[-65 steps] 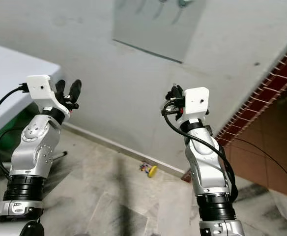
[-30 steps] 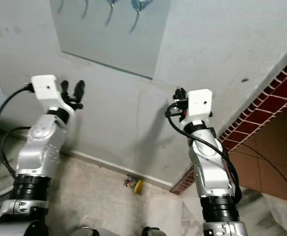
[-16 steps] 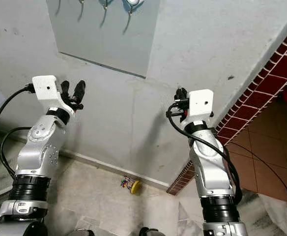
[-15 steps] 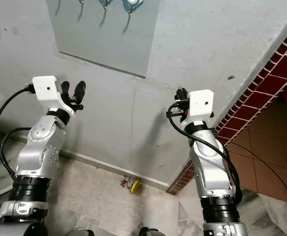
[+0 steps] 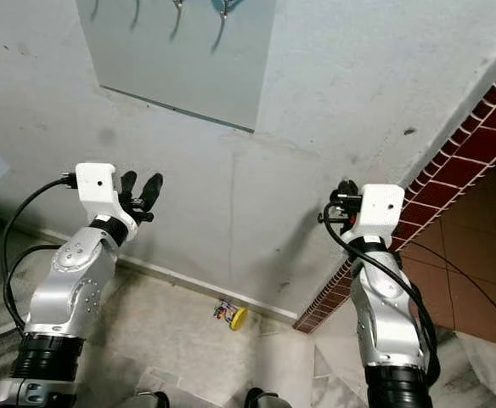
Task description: Hang keys on a hook
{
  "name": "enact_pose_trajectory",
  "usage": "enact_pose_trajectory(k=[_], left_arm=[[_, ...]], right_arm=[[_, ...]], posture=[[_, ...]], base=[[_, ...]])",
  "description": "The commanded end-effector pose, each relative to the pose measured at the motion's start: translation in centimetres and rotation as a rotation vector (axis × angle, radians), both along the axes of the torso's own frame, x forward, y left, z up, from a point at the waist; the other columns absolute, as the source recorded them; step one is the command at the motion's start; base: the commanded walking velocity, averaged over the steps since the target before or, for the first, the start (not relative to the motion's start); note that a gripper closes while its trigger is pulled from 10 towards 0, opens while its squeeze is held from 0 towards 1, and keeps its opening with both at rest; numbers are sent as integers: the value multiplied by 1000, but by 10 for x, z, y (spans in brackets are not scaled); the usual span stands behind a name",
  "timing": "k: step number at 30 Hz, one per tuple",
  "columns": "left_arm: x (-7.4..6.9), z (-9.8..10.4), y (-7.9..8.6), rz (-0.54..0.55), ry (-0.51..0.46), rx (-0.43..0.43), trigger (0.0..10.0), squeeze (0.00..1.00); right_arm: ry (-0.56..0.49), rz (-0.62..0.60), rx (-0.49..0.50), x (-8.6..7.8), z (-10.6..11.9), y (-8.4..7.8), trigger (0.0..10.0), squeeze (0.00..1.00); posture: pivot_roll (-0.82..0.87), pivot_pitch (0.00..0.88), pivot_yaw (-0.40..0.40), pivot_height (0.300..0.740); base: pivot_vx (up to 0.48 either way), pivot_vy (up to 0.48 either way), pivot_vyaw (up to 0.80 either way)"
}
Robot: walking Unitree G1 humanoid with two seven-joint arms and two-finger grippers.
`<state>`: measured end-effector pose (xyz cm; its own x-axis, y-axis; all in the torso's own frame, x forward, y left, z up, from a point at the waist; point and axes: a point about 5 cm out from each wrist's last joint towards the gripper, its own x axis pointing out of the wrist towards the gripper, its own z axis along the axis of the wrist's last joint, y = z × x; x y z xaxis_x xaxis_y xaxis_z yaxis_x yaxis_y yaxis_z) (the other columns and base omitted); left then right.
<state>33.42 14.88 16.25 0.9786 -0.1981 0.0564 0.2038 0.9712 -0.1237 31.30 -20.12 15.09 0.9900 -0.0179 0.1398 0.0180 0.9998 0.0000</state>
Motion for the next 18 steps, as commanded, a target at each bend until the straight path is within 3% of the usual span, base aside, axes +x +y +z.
enact_pose_trajectory(k=[1, 18], left_arm=[[-1, 3, 2, -2, -1, -3, 10000, 0], [1, 9, 11, 12, 3, -12, 10000, 0]], right_arm=[[-20, -20, 8, -3, 5, -6, 10000, 0], [-13, -12, 24, -8, 2, -1, 10000, 0]], posture=[[40, 201, -53, 740], [45, 206, -44, 740]], base=[[0, 247, 0], [0, 435, 0]])
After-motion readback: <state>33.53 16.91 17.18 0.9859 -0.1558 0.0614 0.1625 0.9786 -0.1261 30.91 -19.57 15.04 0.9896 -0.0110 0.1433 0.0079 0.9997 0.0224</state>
